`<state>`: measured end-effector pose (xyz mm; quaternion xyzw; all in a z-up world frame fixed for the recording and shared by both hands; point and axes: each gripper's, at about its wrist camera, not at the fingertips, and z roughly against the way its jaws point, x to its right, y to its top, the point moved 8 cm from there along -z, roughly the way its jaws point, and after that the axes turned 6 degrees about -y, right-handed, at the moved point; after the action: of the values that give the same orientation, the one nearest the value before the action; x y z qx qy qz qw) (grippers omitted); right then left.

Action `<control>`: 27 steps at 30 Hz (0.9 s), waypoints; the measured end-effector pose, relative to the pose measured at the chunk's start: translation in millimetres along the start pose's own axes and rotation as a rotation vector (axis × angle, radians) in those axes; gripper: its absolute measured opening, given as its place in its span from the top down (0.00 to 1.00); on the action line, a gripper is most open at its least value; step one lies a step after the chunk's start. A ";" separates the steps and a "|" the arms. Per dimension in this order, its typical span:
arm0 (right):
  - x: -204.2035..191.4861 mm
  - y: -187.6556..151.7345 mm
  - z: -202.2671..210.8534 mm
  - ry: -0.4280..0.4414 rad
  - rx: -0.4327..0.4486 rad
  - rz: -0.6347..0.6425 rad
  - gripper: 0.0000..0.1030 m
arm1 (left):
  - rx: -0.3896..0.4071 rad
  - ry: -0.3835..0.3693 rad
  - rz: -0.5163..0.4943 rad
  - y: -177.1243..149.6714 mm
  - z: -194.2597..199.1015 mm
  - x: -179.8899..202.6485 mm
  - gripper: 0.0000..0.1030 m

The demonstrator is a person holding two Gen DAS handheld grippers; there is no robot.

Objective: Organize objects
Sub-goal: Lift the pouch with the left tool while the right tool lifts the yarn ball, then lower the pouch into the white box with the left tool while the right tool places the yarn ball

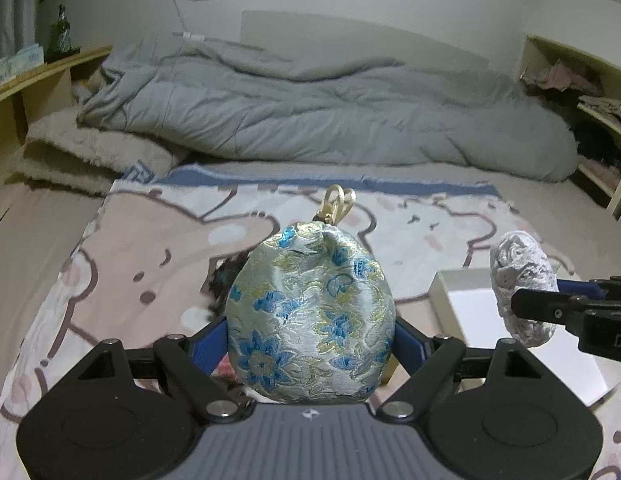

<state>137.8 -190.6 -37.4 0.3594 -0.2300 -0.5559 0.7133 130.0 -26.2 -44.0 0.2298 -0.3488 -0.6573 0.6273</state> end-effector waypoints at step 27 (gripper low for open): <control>149.7 36.0 -42.1 -0.244 0.003 -0.138 0.66 | -0.064 -0.311 -0.101 62.4 -110.7 153.7 0.18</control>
<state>232.4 -318.8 -47.3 0.3054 -0.2906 -0.6428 0.6396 236.8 -194.5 -48.7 0.1227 -0.4086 -0.7263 0.5389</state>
